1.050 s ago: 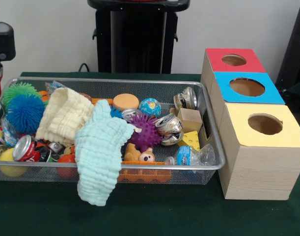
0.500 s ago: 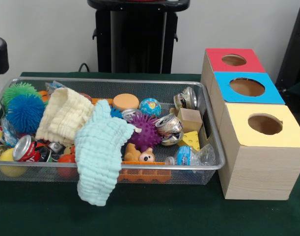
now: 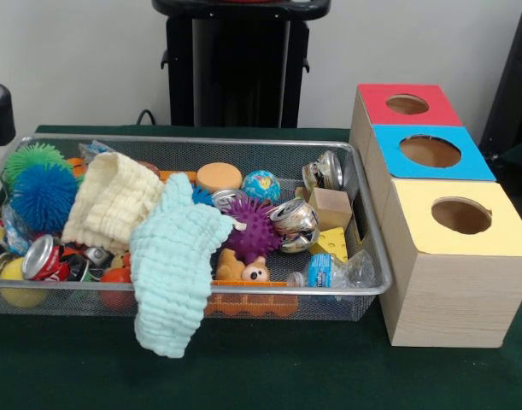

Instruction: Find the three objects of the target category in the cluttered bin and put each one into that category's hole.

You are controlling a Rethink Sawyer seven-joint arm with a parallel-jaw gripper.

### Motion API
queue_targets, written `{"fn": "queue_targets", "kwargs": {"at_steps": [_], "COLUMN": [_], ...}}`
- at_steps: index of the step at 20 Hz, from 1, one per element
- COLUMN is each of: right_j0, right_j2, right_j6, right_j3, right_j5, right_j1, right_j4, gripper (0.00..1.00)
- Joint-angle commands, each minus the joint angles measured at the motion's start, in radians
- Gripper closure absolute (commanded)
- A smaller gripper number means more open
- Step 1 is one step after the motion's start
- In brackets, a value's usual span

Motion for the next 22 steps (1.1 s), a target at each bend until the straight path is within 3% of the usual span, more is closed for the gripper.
{"fn": "queue_targets", "kwargs": {"at_steps": [1, 13, 22], "right_j0": [0.099, 0.154, 0.105], "right_j2": [0.038, -0.026, -0.038], "right_j6": [0.22, 0.214, 0.092], "right_j3": [0.128, 0.201, 0.129], "right_j5": [-0.013, 0.054, 0.067], "right_j1": [-0.023, -0.099, -0.057], "right_j4": [0.068, 0.158, 0.134], "gripper": [1.0, 1.0, 1.0]}}
